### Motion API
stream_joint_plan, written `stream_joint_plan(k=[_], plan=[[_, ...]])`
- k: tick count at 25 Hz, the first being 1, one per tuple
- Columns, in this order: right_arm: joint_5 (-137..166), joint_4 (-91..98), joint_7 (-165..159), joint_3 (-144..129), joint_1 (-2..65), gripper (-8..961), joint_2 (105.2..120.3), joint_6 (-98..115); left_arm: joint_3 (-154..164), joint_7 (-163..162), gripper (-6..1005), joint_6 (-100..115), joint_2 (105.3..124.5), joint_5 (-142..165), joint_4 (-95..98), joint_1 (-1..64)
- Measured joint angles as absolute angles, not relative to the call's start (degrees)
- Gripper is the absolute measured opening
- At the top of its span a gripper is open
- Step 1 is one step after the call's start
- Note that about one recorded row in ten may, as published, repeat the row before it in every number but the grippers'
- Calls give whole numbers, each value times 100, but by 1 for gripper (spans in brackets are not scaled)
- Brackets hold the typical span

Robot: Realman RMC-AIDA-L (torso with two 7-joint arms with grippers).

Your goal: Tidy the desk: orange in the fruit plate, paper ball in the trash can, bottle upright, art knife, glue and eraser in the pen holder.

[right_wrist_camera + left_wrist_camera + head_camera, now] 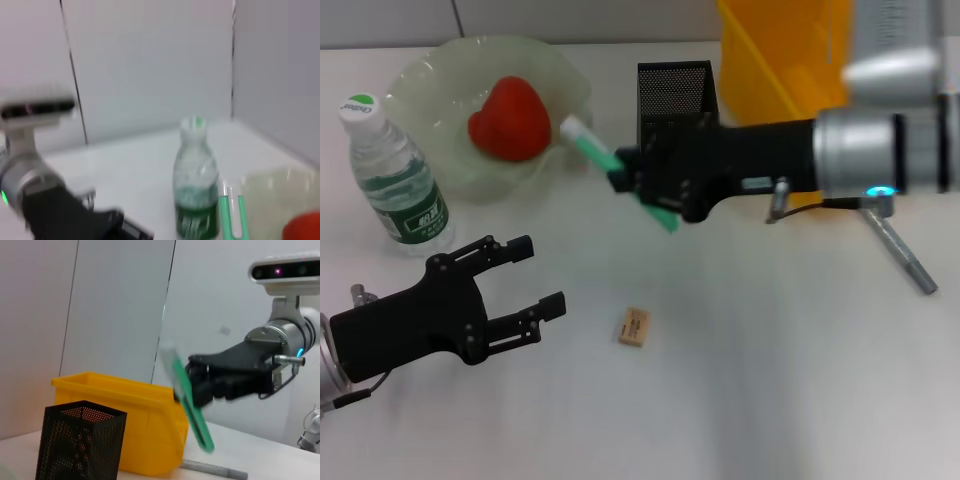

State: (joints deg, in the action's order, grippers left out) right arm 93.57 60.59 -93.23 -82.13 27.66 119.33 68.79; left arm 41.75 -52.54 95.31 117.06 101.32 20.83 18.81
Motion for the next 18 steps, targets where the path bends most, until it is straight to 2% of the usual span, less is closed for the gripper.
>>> stream_joint_plan(k=[12, 18], plan=[[7819, 4617, -7369, -7048, 2750, 222, 11923, 7684, 4175, -5275, 803, 9607, 11736, 10150, 2083, 1872], [7236, 3680, -6905, -6642, 3214, 229, 11923, 7544, 4201, -5232, 803, 9636, 11749, 10165, 2083, 1872]])
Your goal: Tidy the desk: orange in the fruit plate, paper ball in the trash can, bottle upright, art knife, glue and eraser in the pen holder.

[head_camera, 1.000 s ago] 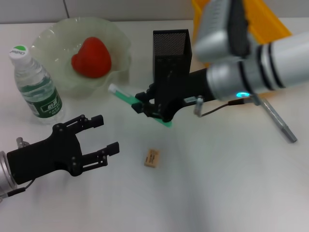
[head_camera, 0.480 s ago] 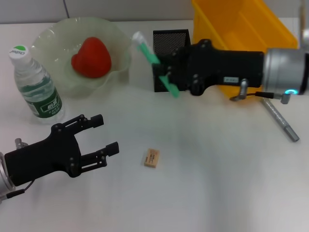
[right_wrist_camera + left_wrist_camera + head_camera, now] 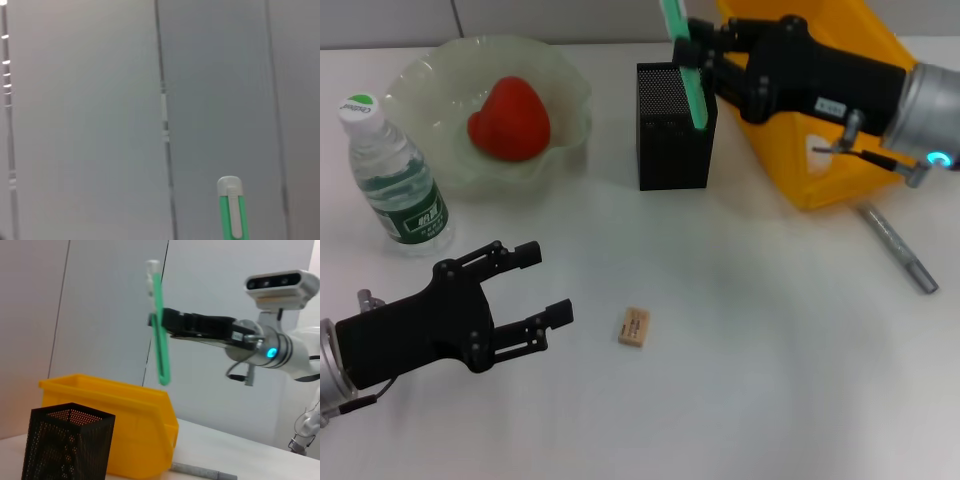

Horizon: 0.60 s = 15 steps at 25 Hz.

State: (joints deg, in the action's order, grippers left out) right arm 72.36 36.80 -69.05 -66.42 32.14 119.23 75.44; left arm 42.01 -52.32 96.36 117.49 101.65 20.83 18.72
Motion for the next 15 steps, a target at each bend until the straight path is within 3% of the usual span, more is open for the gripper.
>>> stream_joint_plan(k=[5, 15], plan=[[7227, 2937, -6746, -6349, 3821, 236, 11934, 7008, 4210, -5209, 803, 9672, 11756, 10175, 2083, 1856], [6884, 2283, -6176, -6385, 4392, 249, 11962, 5947, 4211, -5124, 803, 9765, 11777, 10178, 2047, 1816]])
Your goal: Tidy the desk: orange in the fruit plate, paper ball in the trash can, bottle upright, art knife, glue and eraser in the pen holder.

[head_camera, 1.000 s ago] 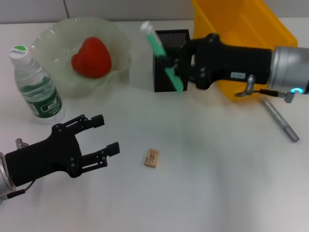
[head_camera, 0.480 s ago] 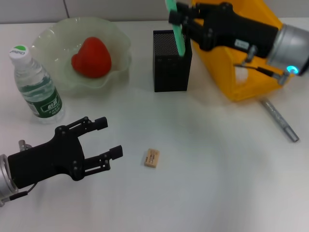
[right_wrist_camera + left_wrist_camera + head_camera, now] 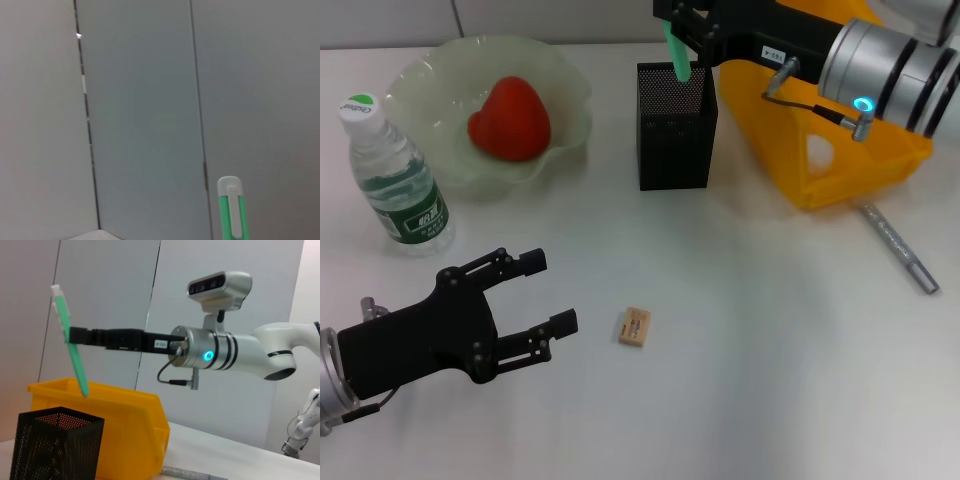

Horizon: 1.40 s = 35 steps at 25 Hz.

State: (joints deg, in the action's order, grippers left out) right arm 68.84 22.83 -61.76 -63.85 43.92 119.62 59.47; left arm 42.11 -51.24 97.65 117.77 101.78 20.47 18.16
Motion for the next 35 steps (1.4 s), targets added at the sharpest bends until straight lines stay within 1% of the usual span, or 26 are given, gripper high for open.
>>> stream_joint_plan(k=[8, 28, 33, 35], plan=[[6845, 2064, -6003, -6395, 4582, 259, 11972, 5596, 4209, -5123, 803, 9853, 11777, 10178, 2052, 1801], [6838, 1954, -6001, -6390, 4573, 284, 11970, 5487, 4227, -5131, 803, 9890, 11751, 10181, 2043, 1747], [6783, 1951, -6094, -6346, 4540, 478, 11970, 5609, 4228, -5137, 803, 9890, 11750, 10186, 2055, 1748], [6776, 1960, -6196, -6345, 4521, 592, 11970, 5639, 4228, -5154, 803, 9890, 11748, 10192, 2067, 1749]])
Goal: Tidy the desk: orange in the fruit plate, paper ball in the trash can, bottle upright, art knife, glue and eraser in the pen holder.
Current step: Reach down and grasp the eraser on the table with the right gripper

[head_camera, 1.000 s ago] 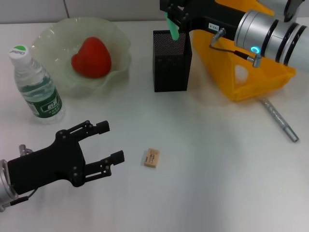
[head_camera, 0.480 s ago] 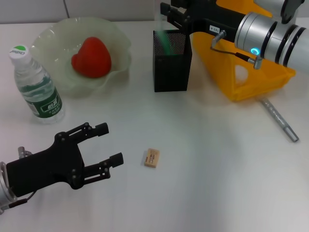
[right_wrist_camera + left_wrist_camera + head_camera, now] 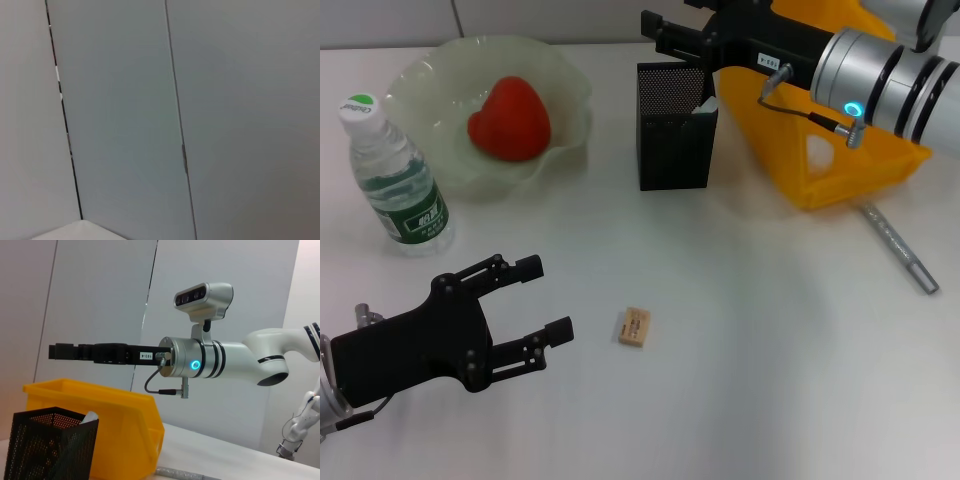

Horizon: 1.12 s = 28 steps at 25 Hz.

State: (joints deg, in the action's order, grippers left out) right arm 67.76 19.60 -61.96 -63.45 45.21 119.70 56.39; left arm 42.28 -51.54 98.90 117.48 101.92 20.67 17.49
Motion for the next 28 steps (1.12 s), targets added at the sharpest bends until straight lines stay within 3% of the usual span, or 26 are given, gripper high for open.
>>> stream_joint_plan(k=[2, 7, 15, 21, 28], plan=[[6775, 2014, -6360, -6340, 4466, 705, 11957, 5703, 4227, -5165, 803, 9890, 11748, 10194, 2072, 1749], [6778, 2137, -6637, -6337, 4266, 760, 11921, 6249, 4228, -5187, 803, 9897, 11749, 10196, 2072, 1749], [7423, 2954, -7296, -6384, 3517, 758, 11784, 7804, 4227, -5192, 803, 9880, 11729, 10196, 2078, 1749], [8969, 3612, -8289, -6394, 3483, 758, 11625, 8606, 4242, -5145, 802, 9851, 11698, 10296, 2083, 1754], [11185, 4201, -9253, -6404, 3976, 757, 11820, 8707, 4261, -5173, 802, 9830, 11627, 10615, 2198, 1809]])
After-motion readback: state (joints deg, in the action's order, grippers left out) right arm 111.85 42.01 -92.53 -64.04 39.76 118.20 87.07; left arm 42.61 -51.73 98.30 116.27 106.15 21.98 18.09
